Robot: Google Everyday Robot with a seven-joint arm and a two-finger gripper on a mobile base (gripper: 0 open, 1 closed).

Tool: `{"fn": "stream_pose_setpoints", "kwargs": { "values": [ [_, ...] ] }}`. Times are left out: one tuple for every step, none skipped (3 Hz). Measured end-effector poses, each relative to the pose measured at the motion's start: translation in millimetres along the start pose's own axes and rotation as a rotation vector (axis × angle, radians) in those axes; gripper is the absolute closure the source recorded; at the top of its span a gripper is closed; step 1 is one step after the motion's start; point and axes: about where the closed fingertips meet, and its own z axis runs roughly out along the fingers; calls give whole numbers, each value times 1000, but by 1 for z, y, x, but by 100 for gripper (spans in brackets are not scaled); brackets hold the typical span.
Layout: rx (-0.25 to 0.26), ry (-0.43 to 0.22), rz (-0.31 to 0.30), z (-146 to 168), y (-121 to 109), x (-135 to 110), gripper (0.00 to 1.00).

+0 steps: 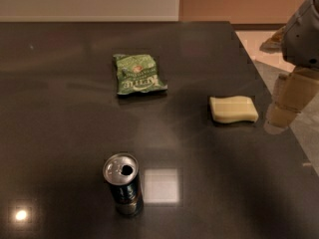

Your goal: Move redbull can near green jalapeno chip bag

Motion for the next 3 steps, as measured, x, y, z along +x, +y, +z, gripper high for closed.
{"fn": "stream_pose_setpoints", "kwargs": {
  "values": [
    [-74, -75, -69, 13, 15, -27, 0],
    [-151, -175, -168, 27, 44, -61, 0],
    [-219, -272, -265, 41, 79, -90, 0]
  ]
}}
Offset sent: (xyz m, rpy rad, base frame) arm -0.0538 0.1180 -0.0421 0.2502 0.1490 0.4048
